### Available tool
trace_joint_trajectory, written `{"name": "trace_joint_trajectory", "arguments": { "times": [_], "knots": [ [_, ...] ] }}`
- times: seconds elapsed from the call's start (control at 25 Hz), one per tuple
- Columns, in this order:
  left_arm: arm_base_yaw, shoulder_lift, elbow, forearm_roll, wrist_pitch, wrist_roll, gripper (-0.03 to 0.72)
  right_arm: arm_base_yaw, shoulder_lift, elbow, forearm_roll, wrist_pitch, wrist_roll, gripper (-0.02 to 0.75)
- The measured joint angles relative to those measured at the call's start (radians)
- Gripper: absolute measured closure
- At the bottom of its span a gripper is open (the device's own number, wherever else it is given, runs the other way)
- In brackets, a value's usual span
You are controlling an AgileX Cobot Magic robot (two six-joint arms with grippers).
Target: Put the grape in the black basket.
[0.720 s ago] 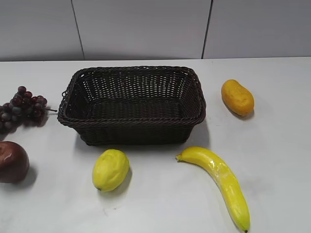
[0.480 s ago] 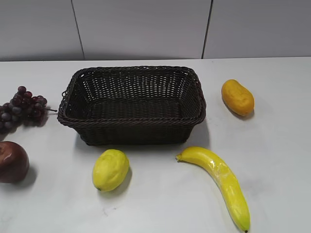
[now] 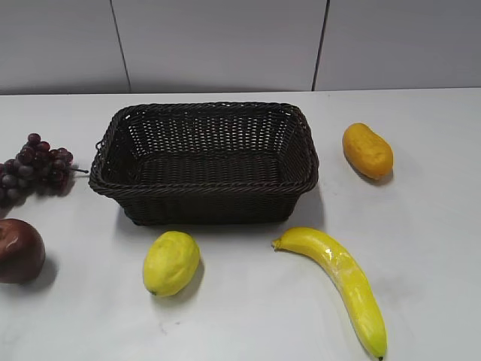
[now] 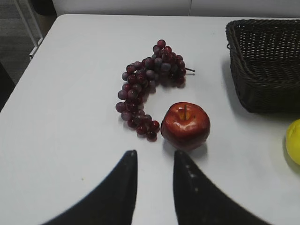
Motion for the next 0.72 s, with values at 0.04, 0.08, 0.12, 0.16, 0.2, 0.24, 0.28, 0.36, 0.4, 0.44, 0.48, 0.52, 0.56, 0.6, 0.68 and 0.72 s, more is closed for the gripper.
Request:
{"name": "trace_joint_trajectory", "arguments": {
  "times": [0.04, 0.08, 0.12, 0.16, 0.2, 0.24, 0.28, 0.36, 0.4, 0.44, 0.48, 0.52, 0.56, 0.6, 0.68, 0.72],
  "knots": [
    [0.0, 0.0, 0.0, 0.0, 0.0, 0.0, 0.448, 0.0, 0.0, 0.0, 0.0, 0.0, 0.0, 0.2],
    [0.0, 0.0, 0.0, 0.0, 0.0, 0.0, 0.449, 0.0, 0.0, 0.0, 0.0, 0.0, 0.0, 0.2],
    [0.0, 0.0, 0.0, 0.0, 0.0, 0.0, 0.45, 0.0, 0.0, 0.0, 0.0, 0.0, 0.0, 0.2],
    [0.0, 0.0, 0.0, 0.0, 0.0, 0.0, 0.449, 0.0, 0.0, 0.0, 0.0, 0.0, 0.0, 0.2],
    [0.0, 0.0, 0.0, 0.0, 0.0, 0.0, 0.447, 0.0, 0.0, 0.0, 0.0, 0.0, 0.0, 0.2],
    [0.0, 0.0, 0.0, 0.0, 0.0, 0.0, 0.439, 0.0, 0.0, 0.0, 0.0, 0.0, 0.0, 0.2],
    [0.0, 0.0, 0.0, 0.0, 0.0, 0.0, 0.422, 0.0, 0.0, 0.0, 0.0, 0.0, 0.0, 0.2],
    [0.0, 0.0, 0.0, 0.0, 0.0, 0.0, 0.324, 0.0, 0.0, 0.0, 0.0, 0.0, 0.0, 0.2],
    [0.0, 0.0, 0.0, 0.0, 0.0, 0.0, 0.256, 0.0, 0.0, 0.0, 0.0, 0.0, 0.0, 0.2],
    [0.0, 0.0, 0.0, 0.0, 0.0, 0.0, 0.163, 0.0, 0.0, 0.0, 0.0, 0.0, 0.0, 0.2],
    [0.0, 0.0, 0.0, 0.0, 0.0, 0.0, 0.106, 0.0, 0.0, 0.0, 0.0, 0.0, 0.0, 0.2],
    [0.0, 0.0, 0.0, 0.0, 0.0, 0.0, 0.079, 0.0, 0.0, 0.0, 0.0, 0.0, 0.0, 0.2],
    [0.0, 0.0, 0.0, 0.0, 0.0, 0.0, 0.065, 0.0, 0.0, 0.0, 0.0, 0.0, 0.0, 0.2],
    [0.0, 0.0, 0.0, 0.0, 0.0, 0.0, 0.054, 0.0, 0.0, 0.0, 0.0, 0.0, 0.0, 0.2],
    [0.0, 0.0, 0.0, 0.0, 0.0, 0.0, 0.043, 0.0, 0.0, 0.0, 0.0, 0.0, 0.0, 0.2],
    [0.0, 0.002, 0.0, 0.0, 0.0, 0.0, 0.04, 0.0, 0.0, 0.0, 0.0, 0.0, 0.0, 0.2]
  ]
}}
